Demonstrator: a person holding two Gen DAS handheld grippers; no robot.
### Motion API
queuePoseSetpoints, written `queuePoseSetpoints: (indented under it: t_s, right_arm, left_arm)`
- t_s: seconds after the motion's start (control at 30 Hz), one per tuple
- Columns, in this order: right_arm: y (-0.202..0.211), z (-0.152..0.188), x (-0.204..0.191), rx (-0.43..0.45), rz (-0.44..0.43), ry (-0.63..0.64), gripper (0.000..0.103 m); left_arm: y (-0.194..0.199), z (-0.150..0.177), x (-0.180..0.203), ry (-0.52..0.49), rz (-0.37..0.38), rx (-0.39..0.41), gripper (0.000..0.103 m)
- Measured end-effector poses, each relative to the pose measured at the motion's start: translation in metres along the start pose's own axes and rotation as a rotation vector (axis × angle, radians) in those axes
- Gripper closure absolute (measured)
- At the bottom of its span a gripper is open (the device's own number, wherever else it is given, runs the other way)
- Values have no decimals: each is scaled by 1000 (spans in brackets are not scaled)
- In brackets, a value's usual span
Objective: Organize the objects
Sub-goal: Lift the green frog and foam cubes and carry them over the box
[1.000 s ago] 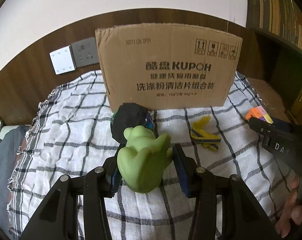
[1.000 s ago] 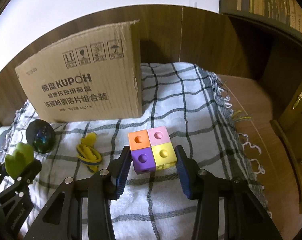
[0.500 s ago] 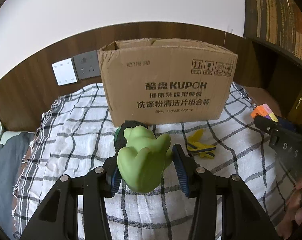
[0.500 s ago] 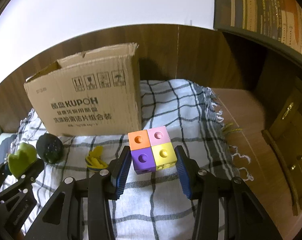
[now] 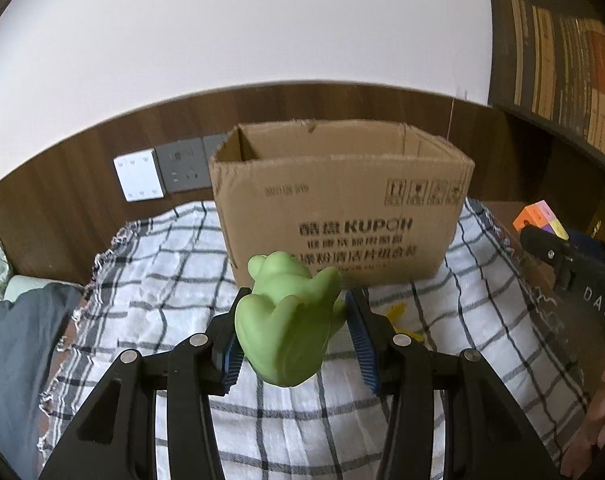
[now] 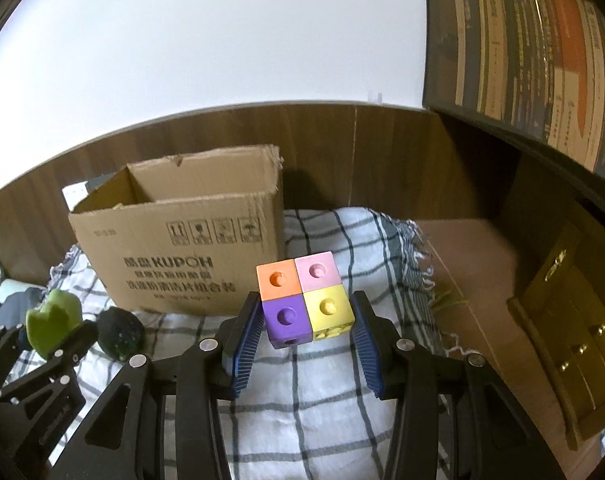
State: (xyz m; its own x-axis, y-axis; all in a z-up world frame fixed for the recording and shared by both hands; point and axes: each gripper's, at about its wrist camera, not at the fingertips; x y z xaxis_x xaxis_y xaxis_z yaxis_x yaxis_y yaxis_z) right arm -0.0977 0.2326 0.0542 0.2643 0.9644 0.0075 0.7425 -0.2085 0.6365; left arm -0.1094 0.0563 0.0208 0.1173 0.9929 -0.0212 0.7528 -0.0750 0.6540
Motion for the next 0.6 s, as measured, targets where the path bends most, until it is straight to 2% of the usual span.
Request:
queuePoseSetpoints:
  t_s: [0.6]
  right_arm:
    - [19,-32,-22,79,-16,28,59]
  left_arm:
    - [20,-36,-15,-1,-15,84,57]
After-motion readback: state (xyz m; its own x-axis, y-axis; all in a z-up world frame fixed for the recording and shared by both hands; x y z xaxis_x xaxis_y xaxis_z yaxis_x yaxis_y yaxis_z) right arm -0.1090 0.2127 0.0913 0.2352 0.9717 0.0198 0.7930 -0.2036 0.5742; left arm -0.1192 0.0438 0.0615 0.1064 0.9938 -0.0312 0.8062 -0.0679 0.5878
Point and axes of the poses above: each gripper's, at about its wrist camera, not at the fingertips, and y roughly against the way its jaws point, x to its right, z to its underside, and after that the axes turned 3 degrees about -x, right-handed
